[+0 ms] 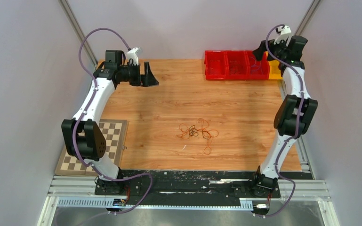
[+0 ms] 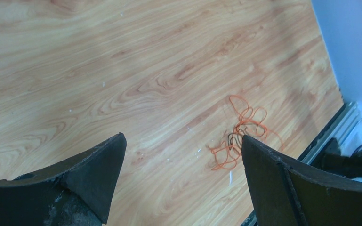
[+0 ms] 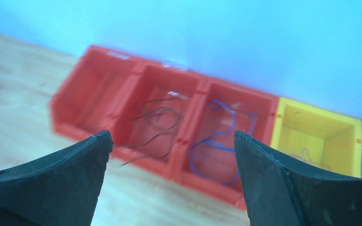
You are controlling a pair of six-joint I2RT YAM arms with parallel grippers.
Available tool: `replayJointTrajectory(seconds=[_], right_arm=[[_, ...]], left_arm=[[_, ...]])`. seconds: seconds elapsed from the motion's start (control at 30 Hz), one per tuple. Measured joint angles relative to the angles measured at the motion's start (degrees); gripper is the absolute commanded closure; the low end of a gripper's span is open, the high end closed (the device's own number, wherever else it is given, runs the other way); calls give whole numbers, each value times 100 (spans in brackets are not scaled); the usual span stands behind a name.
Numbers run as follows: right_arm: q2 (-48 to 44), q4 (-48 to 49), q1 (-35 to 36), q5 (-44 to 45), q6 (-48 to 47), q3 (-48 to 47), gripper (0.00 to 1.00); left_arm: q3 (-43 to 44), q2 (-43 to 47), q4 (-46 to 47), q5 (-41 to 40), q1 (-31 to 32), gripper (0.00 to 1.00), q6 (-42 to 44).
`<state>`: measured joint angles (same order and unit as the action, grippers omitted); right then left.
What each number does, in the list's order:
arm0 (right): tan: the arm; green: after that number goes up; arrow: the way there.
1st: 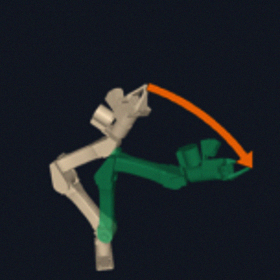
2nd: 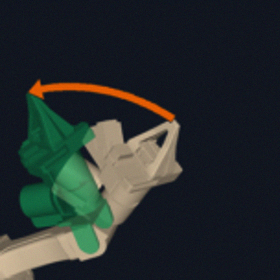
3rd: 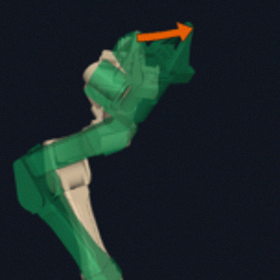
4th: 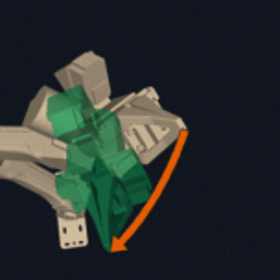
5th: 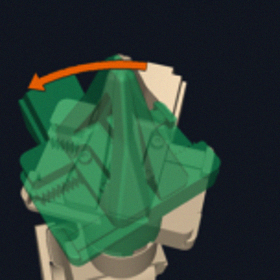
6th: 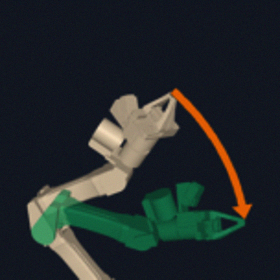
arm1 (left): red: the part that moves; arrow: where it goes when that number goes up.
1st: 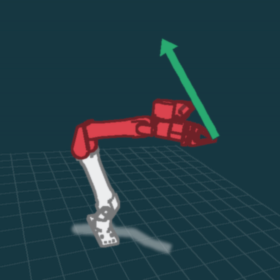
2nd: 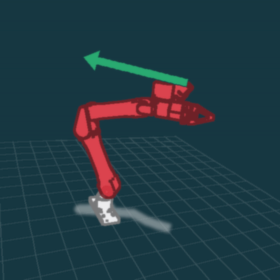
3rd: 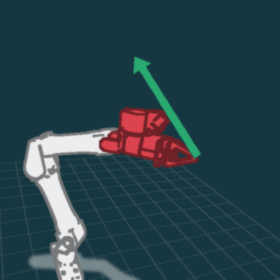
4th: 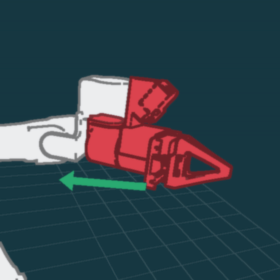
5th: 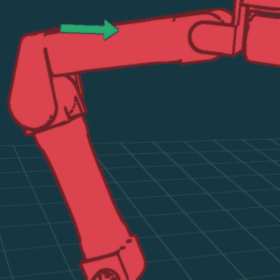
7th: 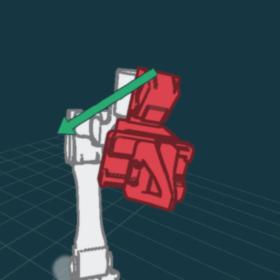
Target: Untangle the cables
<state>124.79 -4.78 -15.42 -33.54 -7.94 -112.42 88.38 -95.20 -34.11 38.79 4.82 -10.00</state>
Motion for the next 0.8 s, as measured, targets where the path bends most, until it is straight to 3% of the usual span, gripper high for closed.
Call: replayJointTrajectory(seconds=[0.13,0.23,0.33,0.47,0.57,0.8], right_arm=[[-1272,-984,59,-669,-363,756,4],[-2232,-1875,306,-1097,-706,1657,9],[-2732,-2570,780,-1318,-1023,2614,18],[-2778,-3300,1499,-1364,-1248,3882,25],[-2739,-3751,2028,-1318,-1320,4621,26],[-2470,-3932,2796,-1239,-1268,4837,33]], left_arm=[[-125,22,-236,164,354,0,1014],[-391,-13,-420,293,1003,0,1779],[-597,-203,-483,437,1609,8,2302],[-957,-470,-352,682,2232,15,2702],[-1268,-525,-131,734,2505,10,2726],[-1770,-730,767,669,2704,4,2151]])
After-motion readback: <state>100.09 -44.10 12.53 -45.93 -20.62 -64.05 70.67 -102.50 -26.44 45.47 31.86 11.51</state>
